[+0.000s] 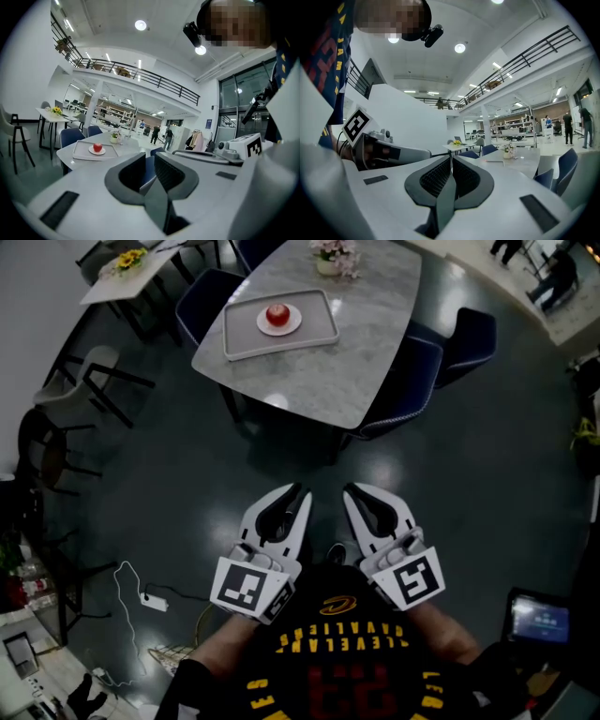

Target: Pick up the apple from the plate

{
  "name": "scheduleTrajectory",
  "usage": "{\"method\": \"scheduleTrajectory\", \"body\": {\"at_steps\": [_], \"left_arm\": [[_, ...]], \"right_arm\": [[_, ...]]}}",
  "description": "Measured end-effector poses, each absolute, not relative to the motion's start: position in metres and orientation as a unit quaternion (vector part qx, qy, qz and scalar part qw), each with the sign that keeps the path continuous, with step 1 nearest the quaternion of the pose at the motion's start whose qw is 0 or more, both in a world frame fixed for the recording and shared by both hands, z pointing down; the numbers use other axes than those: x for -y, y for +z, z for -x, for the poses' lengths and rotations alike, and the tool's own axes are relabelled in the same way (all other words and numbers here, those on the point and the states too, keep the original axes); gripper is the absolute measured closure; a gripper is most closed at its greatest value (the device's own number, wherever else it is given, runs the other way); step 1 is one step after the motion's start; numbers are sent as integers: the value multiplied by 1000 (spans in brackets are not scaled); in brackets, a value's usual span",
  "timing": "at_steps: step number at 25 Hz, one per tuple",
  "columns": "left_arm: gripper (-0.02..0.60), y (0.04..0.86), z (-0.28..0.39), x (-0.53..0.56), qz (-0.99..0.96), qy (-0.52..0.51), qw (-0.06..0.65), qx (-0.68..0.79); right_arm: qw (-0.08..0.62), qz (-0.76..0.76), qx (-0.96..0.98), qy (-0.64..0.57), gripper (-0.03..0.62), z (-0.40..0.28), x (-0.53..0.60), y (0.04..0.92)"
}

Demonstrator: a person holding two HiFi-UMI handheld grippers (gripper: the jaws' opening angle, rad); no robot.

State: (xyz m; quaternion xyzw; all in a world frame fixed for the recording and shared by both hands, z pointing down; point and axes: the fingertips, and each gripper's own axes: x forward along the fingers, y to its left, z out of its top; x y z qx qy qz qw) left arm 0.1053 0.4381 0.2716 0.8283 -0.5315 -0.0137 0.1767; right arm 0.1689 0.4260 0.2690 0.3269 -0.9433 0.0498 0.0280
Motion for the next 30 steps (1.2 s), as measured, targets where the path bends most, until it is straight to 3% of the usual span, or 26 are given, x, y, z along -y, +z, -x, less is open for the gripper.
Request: {"method": "scheduleTrajectory", "body": {"at_steps": [14,30], "left_arm": [[520,275,-5,-380,-832,-44,195,518],[520,288,35,-344,-811,-37,204,547]], "right_arm": [[56,-337,939,50,588,-69,-371,283],[55,-292,952,73,588,-20,-329,297]]}}
